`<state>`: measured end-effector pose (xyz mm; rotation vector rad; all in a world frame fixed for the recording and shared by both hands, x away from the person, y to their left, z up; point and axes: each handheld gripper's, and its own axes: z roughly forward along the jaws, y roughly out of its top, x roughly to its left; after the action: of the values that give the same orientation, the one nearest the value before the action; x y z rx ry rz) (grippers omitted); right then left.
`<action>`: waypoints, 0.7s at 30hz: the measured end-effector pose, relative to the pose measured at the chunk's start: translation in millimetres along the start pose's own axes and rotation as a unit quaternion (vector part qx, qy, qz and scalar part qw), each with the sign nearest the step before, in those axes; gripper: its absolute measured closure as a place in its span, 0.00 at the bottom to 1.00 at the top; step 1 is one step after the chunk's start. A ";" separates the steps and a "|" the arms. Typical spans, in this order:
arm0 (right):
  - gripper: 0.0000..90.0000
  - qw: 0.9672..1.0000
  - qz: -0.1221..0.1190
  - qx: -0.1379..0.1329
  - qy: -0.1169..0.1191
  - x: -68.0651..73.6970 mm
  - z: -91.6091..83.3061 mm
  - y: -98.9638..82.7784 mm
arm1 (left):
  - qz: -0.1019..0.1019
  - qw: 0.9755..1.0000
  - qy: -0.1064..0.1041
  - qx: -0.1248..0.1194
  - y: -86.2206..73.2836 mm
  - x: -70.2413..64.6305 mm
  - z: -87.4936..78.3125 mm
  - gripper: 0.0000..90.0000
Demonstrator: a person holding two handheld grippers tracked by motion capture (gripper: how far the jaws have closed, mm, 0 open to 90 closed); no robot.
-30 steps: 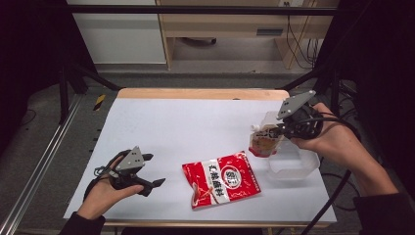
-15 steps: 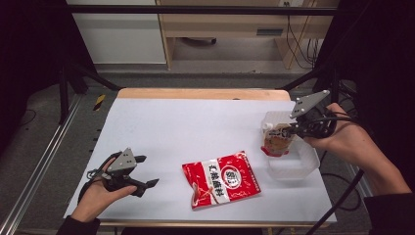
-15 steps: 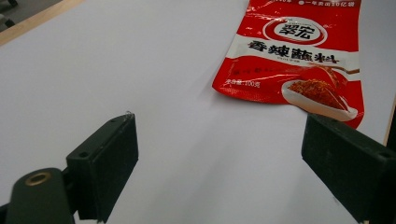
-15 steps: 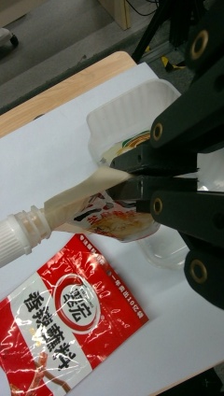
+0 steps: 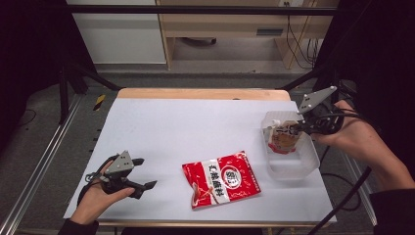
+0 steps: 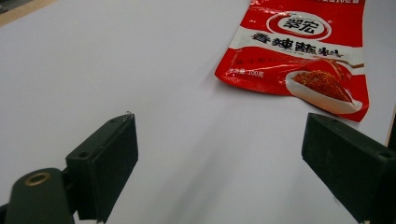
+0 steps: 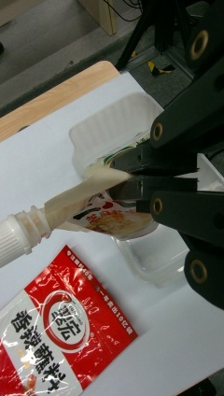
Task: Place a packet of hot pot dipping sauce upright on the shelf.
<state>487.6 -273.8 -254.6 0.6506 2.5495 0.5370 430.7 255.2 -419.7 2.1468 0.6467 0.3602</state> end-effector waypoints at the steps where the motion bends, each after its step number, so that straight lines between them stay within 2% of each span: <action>1: 0.98 1.000 0.003 0.003 0.001 -0.2 1.1 -0.9 | 0.001 1.000 -0.001 0.002 -0.6 -0.1 0.6 0.12; 13: 0.98 1.000 0.019 0.014 -0.004 -14.7 19.2 -15.0 | -0.003 1.000 -0.006 0.011 -7.9 -0.2 7.7 0.12; 21: 0.98 0.999 0.039 0.000 -0.026 -34.1 26.8 -17.8 | -0.005 1.000 -0.010 0.016 -11.2 -0.5 10.7 0.12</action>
<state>521.8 -299.4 -273.9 0.7575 2.4838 0.5381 431.7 253.7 -435.1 2.1750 0.6550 0.3243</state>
